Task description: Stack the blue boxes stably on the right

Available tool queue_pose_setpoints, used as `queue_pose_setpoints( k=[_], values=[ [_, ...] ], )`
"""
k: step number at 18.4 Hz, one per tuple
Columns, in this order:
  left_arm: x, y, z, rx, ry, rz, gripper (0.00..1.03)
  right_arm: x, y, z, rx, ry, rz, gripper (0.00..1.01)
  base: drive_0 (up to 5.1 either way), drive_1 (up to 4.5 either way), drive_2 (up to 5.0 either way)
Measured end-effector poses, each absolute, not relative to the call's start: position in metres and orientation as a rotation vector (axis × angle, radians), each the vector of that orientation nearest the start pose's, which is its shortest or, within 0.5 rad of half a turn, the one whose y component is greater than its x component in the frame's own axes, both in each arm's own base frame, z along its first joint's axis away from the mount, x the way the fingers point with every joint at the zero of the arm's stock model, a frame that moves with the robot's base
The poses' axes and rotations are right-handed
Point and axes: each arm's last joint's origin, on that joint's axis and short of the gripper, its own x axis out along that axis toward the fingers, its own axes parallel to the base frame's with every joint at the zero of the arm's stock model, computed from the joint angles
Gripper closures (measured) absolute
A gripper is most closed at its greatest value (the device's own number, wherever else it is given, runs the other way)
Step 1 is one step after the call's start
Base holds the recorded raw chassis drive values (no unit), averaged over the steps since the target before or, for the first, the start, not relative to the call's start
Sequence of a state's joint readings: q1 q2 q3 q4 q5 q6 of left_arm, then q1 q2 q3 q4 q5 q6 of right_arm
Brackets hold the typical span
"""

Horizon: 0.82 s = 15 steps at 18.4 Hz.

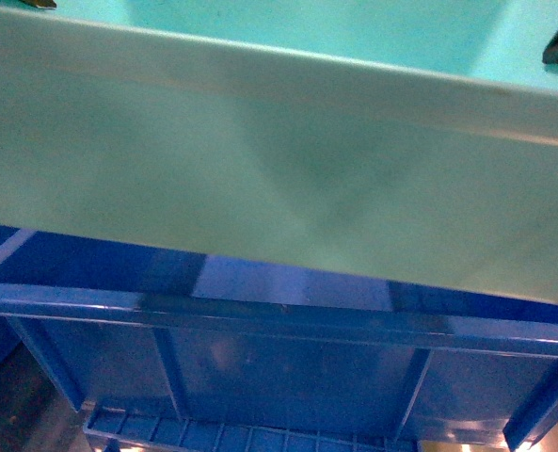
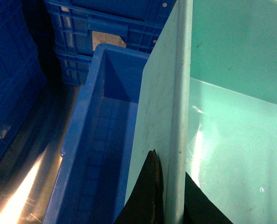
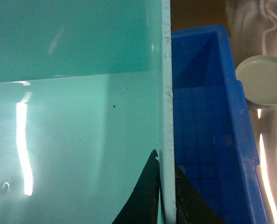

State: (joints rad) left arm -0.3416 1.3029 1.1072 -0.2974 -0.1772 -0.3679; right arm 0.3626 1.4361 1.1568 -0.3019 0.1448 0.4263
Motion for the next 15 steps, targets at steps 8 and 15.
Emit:
queue_pose_setpoints(
  k=[8,15],
  values=[
    [0.311,-0.084,0.3,-0.287,0.606,-0.081,1.01,0.346,0.115,0.291,0.266,0.656,0.105,0.99,0.0,0.0,0.0],
    [0.328,-0.085,0.271,-0.313,0.651,-0.084,1.01,0.354,0.117,0.282,0.268,0.646,0.104,0.99,0.0,0.0,0.0]
  ],
)
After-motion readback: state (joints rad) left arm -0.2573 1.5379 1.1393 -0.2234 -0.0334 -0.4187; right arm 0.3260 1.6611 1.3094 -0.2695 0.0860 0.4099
